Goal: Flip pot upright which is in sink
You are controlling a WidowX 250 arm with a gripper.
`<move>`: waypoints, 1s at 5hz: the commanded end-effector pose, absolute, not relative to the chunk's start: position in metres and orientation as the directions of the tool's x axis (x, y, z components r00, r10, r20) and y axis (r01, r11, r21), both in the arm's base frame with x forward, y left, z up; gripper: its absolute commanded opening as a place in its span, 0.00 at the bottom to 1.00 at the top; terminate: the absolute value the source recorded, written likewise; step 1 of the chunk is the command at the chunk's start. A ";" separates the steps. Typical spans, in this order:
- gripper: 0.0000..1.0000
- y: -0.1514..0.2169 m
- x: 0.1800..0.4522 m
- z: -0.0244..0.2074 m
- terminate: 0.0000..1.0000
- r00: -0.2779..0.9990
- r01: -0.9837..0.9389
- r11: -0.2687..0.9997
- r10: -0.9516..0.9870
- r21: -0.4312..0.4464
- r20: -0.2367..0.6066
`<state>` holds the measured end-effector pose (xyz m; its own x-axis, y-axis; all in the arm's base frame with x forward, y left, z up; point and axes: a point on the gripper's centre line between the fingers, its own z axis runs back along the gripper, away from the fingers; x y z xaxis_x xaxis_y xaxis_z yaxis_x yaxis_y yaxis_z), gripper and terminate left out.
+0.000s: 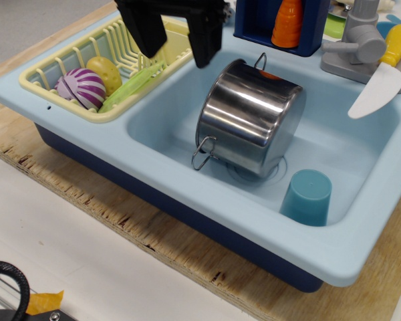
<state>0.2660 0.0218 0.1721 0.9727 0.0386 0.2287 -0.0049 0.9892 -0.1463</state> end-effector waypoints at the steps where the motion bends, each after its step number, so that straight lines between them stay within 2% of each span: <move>1: 1.00 0.023 0.269 0.173 0.00 0.965 0.035 0.955 0.044 -0.294 0.259; 2: 1.00 0.017 0.274 0.178 0.00 0.964 0.053 0.932 0.046 -0.359 0.262; 4: 1.00 0.006 0.275 0.166 0.00 0.975 0.011 0.857 0.105 -0.515 0.196; 5: 1.00 -0.001 0.275 0.159 0.00 0.975 -0.002 0.835 0.124 -0.550 0.185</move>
<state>0.2749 -0.0042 0.1520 0.9781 0.1321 0.1606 -0.0181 0.8236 -0.5669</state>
